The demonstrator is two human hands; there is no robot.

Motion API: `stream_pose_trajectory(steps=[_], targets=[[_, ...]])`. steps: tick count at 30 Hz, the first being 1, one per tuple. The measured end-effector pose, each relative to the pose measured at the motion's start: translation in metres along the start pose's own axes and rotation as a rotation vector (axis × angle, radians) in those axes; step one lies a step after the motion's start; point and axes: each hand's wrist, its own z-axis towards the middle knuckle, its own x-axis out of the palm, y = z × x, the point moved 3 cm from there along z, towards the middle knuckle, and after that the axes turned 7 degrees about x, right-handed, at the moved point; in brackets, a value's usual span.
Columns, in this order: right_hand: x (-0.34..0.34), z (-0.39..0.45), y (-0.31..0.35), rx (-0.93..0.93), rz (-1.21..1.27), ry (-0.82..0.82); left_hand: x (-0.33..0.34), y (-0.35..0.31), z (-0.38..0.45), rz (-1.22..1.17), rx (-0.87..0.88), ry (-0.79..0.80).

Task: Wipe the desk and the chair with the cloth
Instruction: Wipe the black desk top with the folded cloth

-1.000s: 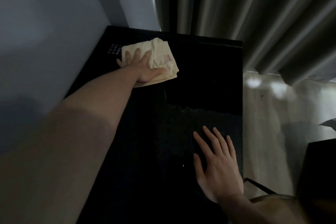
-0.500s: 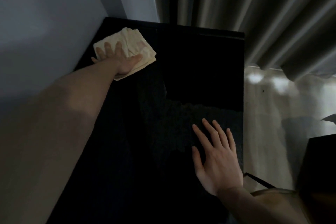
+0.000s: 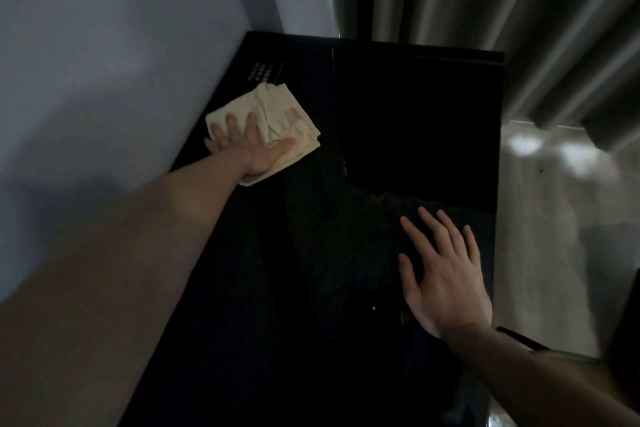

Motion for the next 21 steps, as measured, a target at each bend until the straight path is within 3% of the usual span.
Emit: stream_pose_trajectory(steps=[10,21], targets=[[-0.002,0.000,0.001,0.002,-0.006,0.003,0.043,0.020,-0.048,-0.014,0.022,0.039],[0.000,0.002,-0.002,-0.014,-0.021,0.020,0.040,-0.059,-0.017,-0.055,0.118,-0.051]])
